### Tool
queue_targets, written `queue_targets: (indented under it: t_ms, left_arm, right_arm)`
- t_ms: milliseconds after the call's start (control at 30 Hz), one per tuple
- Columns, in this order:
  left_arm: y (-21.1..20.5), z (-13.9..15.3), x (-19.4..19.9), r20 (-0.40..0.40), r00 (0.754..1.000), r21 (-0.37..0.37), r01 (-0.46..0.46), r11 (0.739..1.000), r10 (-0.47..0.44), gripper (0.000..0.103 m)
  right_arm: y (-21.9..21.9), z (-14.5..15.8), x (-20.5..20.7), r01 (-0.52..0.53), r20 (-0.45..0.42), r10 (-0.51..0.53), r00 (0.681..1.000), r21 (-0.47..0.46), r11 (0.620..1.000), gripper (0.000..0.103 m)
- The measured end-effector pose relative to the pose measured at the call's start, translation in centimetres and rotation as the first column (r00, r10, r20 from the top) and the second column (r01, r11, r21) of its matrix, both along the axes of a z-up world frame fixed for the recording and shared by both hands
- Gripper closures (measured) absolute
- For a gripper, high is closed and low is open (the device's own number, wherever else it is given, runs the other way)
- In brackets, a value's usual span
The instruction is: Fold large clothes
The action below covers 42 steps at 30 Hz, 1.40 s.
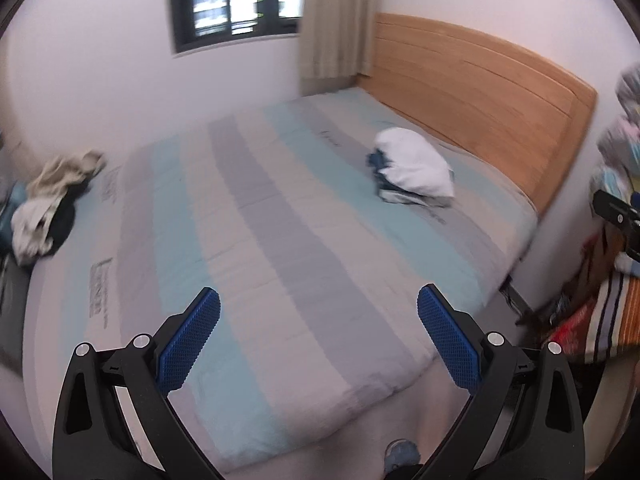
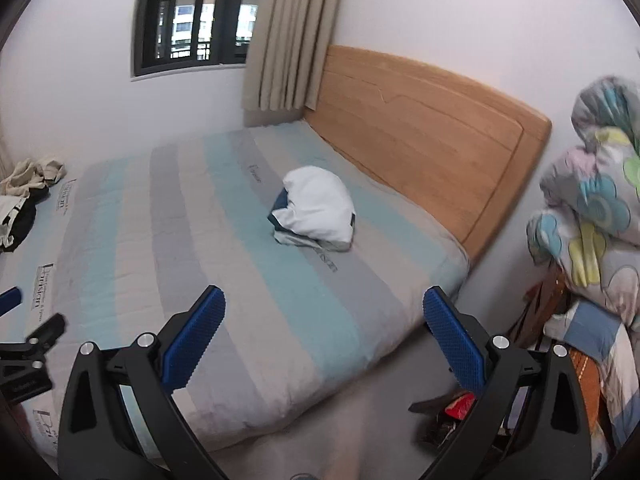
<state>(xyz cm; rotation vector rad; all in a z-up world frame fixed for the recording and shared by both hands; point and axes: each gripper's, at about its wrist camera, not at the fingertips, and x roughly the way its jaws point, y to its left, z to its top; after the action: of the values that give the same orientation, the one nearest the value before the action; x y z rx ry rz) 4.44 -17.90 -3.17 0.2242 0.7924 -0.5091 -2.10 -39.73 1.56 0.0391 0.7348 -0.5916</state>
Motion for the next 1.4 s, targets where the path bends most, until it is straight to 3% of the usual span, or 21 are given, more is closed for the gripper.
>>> queue_targets:
  t_ms: [200,467,767,1033,1400]
  left_arm:
    - [-4.0,0.3,0.4,-0.005,0.995,-0.022,0.103,0.994,-0.103,0.006]
    - [-6.8,0.4,0.7,-0.007,0.987,-0.042,0.16,0.986,-0.16,0.006]
    - [-8.6,-0.7,2.2,-0.055,0.987,-0.072,0.148,0.986,-0.152,0.006]
    - [-11.4,-1.2,1.8,-0.031,0.985,-0.06,0.17,0.984,-0.172,0.006]
    - [-11.4,-1.4,2.2,-0.056,0.983,-0.066,0.17,0.983,-0.174,0.006]
  right_arm:
    - [-2.8,-0.6,-1.6,0.017,-0.036,-0.016,0.999,0.025,1.0,0.007]
    - [-4.5,-0.5,-2.8,0.038,0.004,-0.038,0.999,0.058,0.998,0.007]
    - [-6.6,-1.5,-1.8,0.031,0.019,-0.033,0.999,0.073,0.997,0.007]
    - [-7.9,-1.8,-2.5,0.066,0.021,-0.068,0.997,0.061,0.996,0.007]
    - [-8.3,-1.8,-2.5,0.073,0.018,-0.074,0.997,0.065,0.995,0.007]
